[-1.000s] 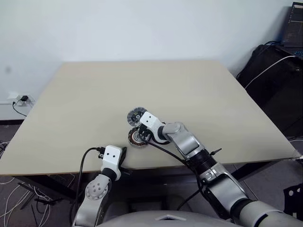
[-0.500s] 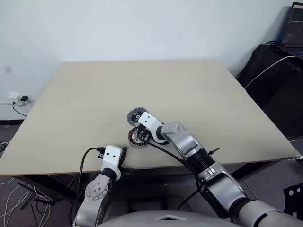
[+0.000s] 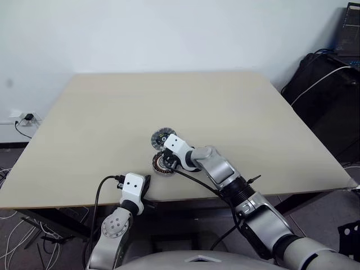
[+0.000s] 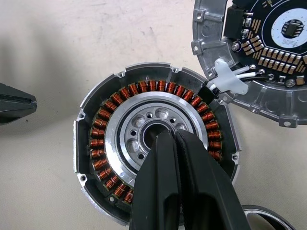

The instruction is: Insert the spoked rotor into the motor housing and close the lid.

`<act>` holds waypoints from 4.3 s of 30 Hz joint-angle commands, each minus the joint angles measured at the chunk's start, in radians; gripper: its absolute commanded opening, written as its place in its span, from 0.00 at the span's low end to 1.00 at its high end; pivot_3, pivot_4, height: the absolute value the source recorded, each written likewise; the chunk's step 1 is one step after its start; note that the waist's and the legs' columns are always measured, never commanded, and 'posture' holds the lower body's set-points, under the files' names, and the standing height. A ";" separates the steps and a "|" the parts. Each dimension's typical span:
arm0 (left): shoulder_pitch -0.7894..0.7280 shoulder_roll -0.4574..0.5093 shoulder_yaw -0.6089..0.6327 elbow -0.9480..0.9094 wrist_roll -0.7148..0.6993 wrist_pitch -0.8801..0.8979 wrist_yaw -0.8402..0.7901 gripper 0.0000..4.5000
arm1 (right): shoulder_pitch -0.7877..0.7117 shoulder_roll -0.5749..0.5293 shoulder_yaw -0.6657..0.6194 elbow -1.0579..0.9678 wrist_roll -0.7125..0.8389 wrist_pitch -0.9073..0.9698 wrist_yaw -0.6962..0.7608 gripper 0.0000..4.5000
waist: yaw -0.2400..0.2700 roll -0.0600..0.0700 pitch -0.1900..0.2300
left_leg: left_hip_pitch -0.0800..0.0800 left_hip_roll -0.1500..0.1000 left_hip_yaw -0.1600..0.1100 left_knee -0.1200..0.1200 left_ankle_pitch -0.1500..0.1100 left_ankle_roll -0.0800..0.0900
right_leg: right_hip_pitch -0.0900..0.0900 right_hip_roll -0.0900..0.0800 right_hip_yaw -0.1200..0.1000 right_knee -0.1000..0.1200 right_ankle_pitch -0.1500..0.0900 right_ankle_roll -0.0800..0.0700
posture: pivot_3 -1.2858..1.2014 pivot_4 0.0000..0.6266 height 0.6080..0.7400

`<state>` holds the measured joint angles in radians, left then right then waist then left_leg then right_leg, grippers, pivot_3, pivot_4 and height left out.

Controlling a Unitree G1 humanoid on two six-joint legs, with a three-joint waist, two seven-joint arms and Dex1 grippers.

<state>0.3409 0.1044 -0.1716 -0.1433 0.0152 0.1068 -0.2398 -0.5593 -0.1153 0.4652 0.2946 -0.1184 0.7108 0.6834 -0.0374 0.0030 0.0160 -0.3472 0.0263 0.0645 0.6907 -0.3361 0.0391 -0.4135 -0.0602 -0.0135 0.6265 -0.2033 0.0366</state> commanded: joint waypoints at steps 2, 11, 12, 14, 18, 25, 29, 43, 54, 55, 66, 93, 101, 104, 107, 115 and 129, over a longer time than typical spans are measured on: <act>-0.006 -0.005 -0.005 -0.011 -0.007 -0.006 0.005 0.00 | -0.019 -0.005 0.001 -0.020 0.014 0.011 0.018 0.21 | 0.000 0.000 0.000 | 0.000 0.000 0.000 0.000 0.000 0.000 | 0.000 0.000 0.000 0.000 0.000 0.000 | 0.52 0.00 1.00; -0.006 -0.004 -0.004 -0.012 -0.008 -0.004 0.004 0.00 | -0.022 -0.008 -0.016 -0.065 0.017 -0.006 -0.007 0.49 | 0.000 0.000 0.000 | 0.000 0.000 0.000 0.000 0.000 0.000 | 0.000 0.000 0.000 0.000 0.000 0.000 | 0.52 0.00 1.00; -0.007 -0.004 -0.005 -0.011 -0.008 -0.004 0.004 0.00 | -0.021 -0.008 -0.023 -0.072 0.018 -0.007 -0.014 0.49 | 0.000 0.000 0.000 | 0.000 0.000 0.000 0.000 0.000 0.000 | 0.000 0.000 0.000 0.000 0.000 0.000 | 0.52 0.00 1.00; -0.007 -0.004 -0.005 -0.010 -0.007 -0.006 0.003 0.00 | -0.016 -0.009 -0.038 -0.093 0.020 -0.009 -0.033 0.41 | 0.000 0.000 0.000 | 0.000 0.000 0.000 0.000 0.000 0.000 | 0.000 0.000 0.000 0.000 0.000 0.000 | 0.52 0.00 1.00; -0.007 -0.002 -0.005 -0.011 -0.006 -0.008 0.002 0.00 | 0.018 -0.023 -0.077 -0.165 0.027 -0.009 -0.078 0.15 | 0.001 0.000 0.000 | -0.001 0.000 0.000 0.000 0.000 0.000 | -0.001 0.000 0.000 0.000 0.000 0.000 | 0.52 0.00 1.00; -0.001 0.008 -0.004 -0.022 -0.005 -0.007 -0.004 0.00 | 0.183 -0.037 -0.310 -0.367 0.100 0.029 -0.216 0.00 | 0.004 -0.001 0.000 | -0.001 0.000 -0.001 0.000 0.000 0.000 | -0.001 0.000 0.000 -0.001 0.000 0.000 | 0.52 0.00 1.00; -0.001 0.019 -0.007 -0.027 -0.009 0.001 -0.013 0.00 | 0.291 -0.035 -0.409 -0.465 0.122 0.005 -0.296 0.00 | 0.007 0.000 0.001 | -0.002 0.000 -0.001 0.000 -0.001 0.000 | -0.001 0.000 -0.001 -0.001 -0.001 0.001 | 0.52 0.00 1.00; -0.015 0.039 -0.015 -0.031 -0.012 0.037 -0.052 0.00 | 0.399 0.181 -0.867 -0.572 0.466 0.414 -0.483 0.63 | 0.002 0.002 0.002 | -0.001 0.002 -0.001 -0.001 -0.001 0.000 | -0.001 -0.001 0.000 0.000 -0.003 0.004 | 0.52 0.00 1.00; -0.005 0.041 -0.016 -0.038 -0.014 0.045 -0.049 0.00 | 0.296 0.297 -1.139 -0.519 0.752 0.645 -0.587 0.63 | 0.001 0.006 0.004 | -0.002 0.002 -0.002 -0.001 -0.001 0.001 | -0.001 -0.001 -0.001 0.000 -0.002 0.002 | 0.52 0.00 1.00; -0.005 0.041 -0.017 -0.037 -0.014 0.044 -0.048 0.00 | 0.297 0.302 -1.138 -0.514 0.769 0.652 -0.592 0.63 | 0.001 0.007 0.005 | -0.002 0.001 -0.002 -0.001 -0.001 0.001 | -0.001 -0.001 0.000 0.000 -0.002 0.002 | 0.52 0.00 1.00; -0.005 0.034 -0.015 -0.035 -0.012 0.046 -0.041 0.00 | 0.303 0.329 -1.125 -0.375 0.859 0.646 -0.661 0.63 | -0.001 0.007 0.005 | -0.002 0.001 -0.002 -0.001 -0.001 0.001 | -0.001 -0.001 0.000 -0.001 -0.004 0.005 | 0.52 0.00 1.00; 0.001 0.037 -0.011 -0.046 -0.010 0.051 -0.037 0.00 | 0.323 0.278 -1.047 -0.239 1.093 0.513 -0.740 0.09 | -0.003 0.007 0.005 | -0.003 0.004 -0.002 -0.002 -0.001 0.002 | -0.002 -0.002 0.000 -0.001 -0.005 0.006 | 0.52 0.00 1.00; -0.001 0.038 -0.013 -0.044 -0.010 0.052 -0.039 0.00 | 0.329 0.274 -1.075 -0.285 1.170 0.449 -0.749 0.09 | -0.003 0.007 0.005 | -0.003 0.004 -0.002 -0.002 -0.001 0.002 | -0.003 -0.002 0.000 -0.001 -0.005 0.006 | 0.52 0.00 1.00; -0.002 0.039 -0.014 -0.043 -0.010 0.052 -0.041 0.00 | 0.333 0.268 -1.071 -0.306 1.219 0.434 -0.741 0.09 | -0.002 0.007 0.005 | -0.004 0.004 -0.002 -0.002 -0.002 0.002 | -0.004 -0.002 0.000 -0.001 -0.005 0.006 | 0.52 0.00 1.00; -0.003 0.039 -0.015 -0.042 -0.010 0.051 -0.043 0.00 | 0.351 0.259 -1.041 -0.335 1.272 0.453 -0.716 0.09 | -0.002 0.008 0.005 | -0.007 0.004 -0.002 -0.002 -0.002 0.003 | -0.006 -0.002 0.000 -0.001 -0.005 0.006 | 0.52 0.00 1.00; 0.006 0.035 -0.018 -0.046 -0.010 0.054 -0.040 0.00 | 0.404 0.240 -0.958 -0.351 1.380 0.495 -0.699 0.09 | -0.002 0.007 0.005 | -0.013 0.002 -0.001 -0.002 -0.002 0.003 | -0.013 -0.002 0.001 -0.001 -0.002 0.003 | 0.52 0.00 1.00; 0.018 0.032 -0.012 -0.053 -0.008 0.055 -0.024 0.00 | 0.375 0.258 -0.797 -0.284 1.380 0.437 -0.689 0.09 | -0.002 0.007 0.004 | -0.013 0.002 0.000 -0.002 -0.002 0.003 | -0.013 -0.001 0.001 -0.001 -0.002 0.004 | 0.52 0.00 1.00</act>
<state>0.3621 0.1393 -0.1863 -0.1487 0.0153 0.1671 -0.2675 -0.1700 0.0857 -0.3602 0.0195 1.2571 1.1699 -0.0235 -0.0390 0.0102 0.0203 -0.3603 0.0280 0.0641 0.6891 -0.3378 0.0420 -0.4267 -0.0616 -0.0122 0.6259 -0.2049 0.0404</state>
